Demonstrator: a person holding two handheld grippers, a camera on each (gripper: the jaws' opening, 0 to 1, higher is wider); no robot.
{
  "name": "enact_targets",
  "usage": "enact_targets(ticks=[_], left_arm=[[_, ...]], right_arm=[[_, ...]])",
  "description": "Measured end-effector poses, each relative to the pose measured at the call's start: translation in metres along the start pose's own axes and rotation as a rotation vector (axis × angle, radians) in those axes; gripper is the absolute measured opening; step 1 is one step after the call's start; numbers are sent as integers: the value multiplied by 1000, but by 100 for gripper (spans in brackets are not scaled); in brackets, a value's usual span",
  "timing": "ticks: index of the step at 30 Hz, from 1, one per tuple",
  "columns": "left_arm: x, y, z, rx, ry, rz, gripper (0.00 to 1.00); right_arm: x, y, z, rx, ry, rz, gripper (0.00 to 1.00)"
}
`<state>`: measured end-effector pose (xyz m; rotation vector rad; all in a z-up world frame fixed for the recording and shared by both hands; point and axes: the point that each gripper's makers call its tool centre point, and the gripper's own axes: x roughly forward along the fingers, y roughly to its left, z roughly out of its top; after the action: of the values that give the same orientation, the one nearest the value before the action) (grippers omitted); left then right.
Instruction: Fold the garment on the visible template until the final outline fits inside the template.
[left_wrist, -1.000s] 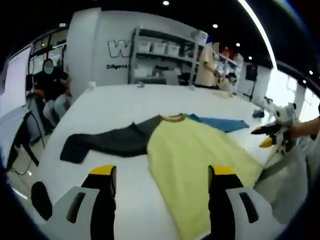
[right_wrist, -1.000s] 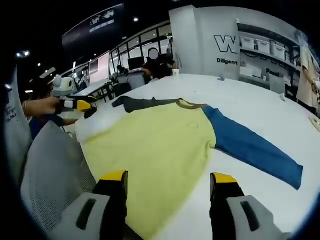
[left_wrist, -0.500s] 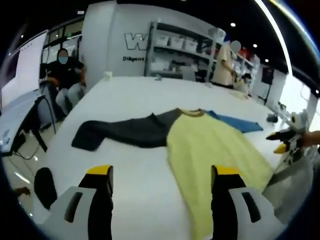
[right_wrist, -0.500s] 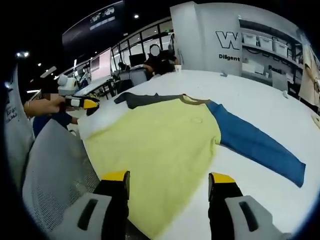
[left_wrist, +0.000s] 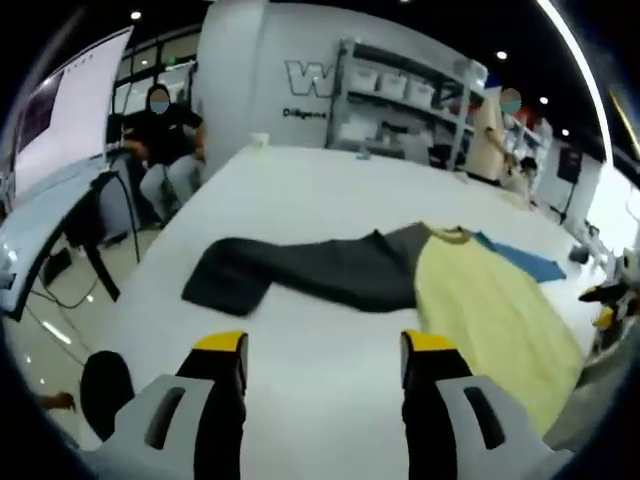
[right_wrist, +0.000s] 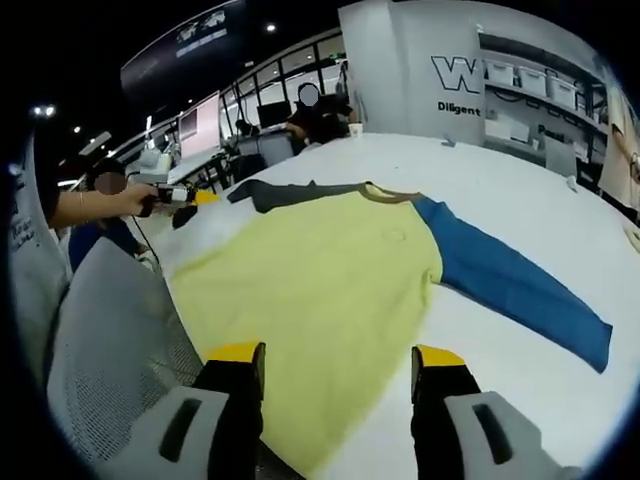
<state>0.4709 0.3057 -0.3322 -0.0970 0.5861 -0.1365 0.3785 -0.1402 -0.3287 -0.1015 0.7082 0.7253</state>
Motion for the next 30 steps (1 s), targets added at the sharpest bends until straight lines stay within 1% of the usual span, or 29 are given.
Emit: enact_targets(ticks=[1, 4, 6, 8, 9, 10, 11, 13, 14, 16, 22, 23, 27, 28, 30], left_arm=[[3, 2, 0, 1, 0, 5, 56], [12, 8, -3, 17, 24, 25, 53], [22, 16, -8, 4, 43, 33, 52], [18, 17, -4, -14, 42, 45, 49], [19, 18, -4, -20, 45, 47, 48], [24, 24, -4, -26, 45, 51, 47], [29, 24, -4, -47, 48, 52, 46], [32, 23, -2, -74, 40, 41, 45], [36, 27, -2, -83, 39, 41, 45], [42, 33, 0, -76, 40, 49, 44], [53, 38, 3, -78, 42, 63, 42], [55, 41, 6, -72, 49, 72, 42], [57, 45, 6, -70, 48, 89, 42], [59, 47, 10, -72, 49, 92, 41], [64, 48, 10, -71, 51, 94, 41]], right_arm=[[0, 1, 0, 1, 2, 0, 56], [-1, 2, 0, 7, 2, 6, 56], [0, 1, -1, 3, 9, 10, 55], [0, 1, 0, 4, 11, 10, 54], [1, 2, 1, 8, 8, 11, 54], [1, 2, 1, 9, 7, 11, 54], [2, 2, 2, 10, 8, 11, 53], [3, 1, 1, 12, 14, 15, 52], [3, 1, 1, 12, 15, 15, 52], [4, 0, -1, 12, 21, 16, 51], [4, -1, -4, 14, 37, 17, 50], [4, -3, -5, 19, 45, 16, 50], [5, -4, -5, 18, 49, 16, 50], [5, -5, -4, 20, 48, 14, 50], [6, -6, -5, 22, 49, 13, 49]])
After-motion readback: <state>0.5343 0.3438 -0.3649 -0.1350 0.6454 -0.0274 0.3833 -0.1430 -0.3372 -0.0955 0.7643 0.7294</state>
